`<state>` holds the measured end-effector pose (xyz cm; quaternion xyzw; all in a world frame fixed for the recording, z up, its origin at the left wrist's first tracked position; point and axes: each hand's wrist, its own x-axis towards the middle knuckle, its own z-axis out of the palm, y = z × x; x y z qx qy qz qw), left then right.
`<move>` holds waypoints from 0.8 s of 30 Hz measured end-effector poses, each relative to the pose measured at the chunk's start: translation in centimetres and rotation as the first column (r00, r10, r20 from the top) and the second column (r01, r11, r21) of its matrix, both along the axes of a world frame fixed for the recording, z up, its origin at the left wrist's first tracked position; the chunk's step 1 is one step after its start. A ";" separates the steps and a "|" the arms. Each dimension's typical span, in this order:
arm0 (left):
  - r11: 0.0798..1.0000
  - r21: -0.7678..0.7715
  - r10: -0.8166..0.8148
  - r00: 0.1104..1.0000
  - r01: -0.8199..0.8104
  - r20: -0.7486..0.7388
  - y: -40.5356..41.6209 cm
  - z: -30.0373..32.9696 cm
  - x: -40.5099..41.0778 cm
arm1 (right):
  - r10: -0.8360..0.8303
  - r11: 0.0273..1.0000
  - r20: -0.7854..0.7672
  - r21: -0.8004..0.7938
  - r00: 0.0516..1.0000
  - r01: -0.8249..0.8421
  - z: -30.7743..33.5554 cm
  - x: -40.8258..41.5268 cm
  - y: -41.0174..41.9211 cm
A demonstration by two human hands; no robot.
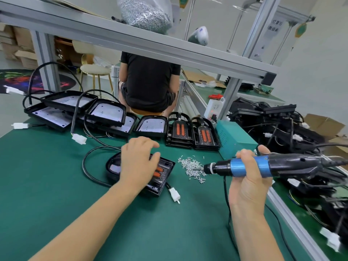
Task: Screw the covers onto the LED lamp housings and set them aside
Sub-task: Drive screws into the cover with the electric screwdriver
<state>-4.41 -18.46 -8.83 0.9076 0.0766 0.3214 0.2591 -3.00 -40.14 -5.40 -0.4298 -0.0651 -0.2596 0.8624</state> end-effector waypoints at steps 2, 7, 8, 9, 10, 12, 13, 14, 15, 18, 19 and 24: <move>0.991 0.086 -0.101 0.995 0.101 -0.014 -2.4 0.7 0.8 | -0.016 1.000 -0.006 0.011 1.000 0.016 -0.1 0.0 -0.6; 0.903 0.333 -0.163 0.935 0.270 -0.316 -7.6 1.0 3.8 | -0.059 0.998 -0.018 0.011 0.998 0.059 -0.1 -0.1 -1.6; 0.890 0.360 -0.136 0.916 0.280 -0.376 -8.3 0.9 4.2 | -0.064 0.998 -0.021 0.010 0.998 0.064 0.0 -0.1 -1.8; 0.876 0.390 -0.100 0.898 0.284 -0.429 -8.8 0.8 4.6 | -0.066 0.998 -0.024 0.009 0.998 0.066 0.0 -0.1 -1.9; 0.862 0.422 -0.058 0.882 0.281 -0.468 -9.2 0.6 4.9 | -0.066 0.998 -0.027 0.008 0.997 0.067 0.0 -0.2 -1.9; 0.844 0.465 0.009 0.861 0.266 -0.509 -9.9 0.3 5.3 | -0.060 0.998 -0.033 0.013 0.998 0.060 0.0 -0.2 -2.1; 0.839 0.477 0.027 0.855 0.262 -0.517 -10.1 0.1 5.5 | -0.054 0.998 -0.034 0.015 0.998 0.055 -0.1 -0.1 -2.3; 0.837 0.484 0.039 0.854 0.256 -0.520 -10.3 -0.2 5.6 | -0.049 0.999 -0.032 0.014 0.998 0.050 -0.1 -0.1 -2.4; 0.837 0.487 0.048 0.853 0.249 -0.519 -10.4 -0.4 5.7 | -0.046 0.999 -0.031 0.012 0.998 0.047 -0.1 -0.1 -2.5; 0.846 0.482 0.058 0.859 0.228 -0.509 -10.7 -1.2 5.9 | -0.039 0.999 -0.025 0.000 0.999 0.039 0.0 -0.1 -2.8; 0.849 0.479 0.061 0.859 0.223 -0.508 -10.9 -1.3 5.9 | -0.038 0.999 -0.026 -0.004 0.999 0.038 0.0 -0.1 -2.8; 0.851 0.477 0.072 0.850 0.220 -0.521 -11.0 -1.4 5.9 | -0.038 0.999 -0.031 -0.009 0.999 0.037 0.0 -0.1 -3.1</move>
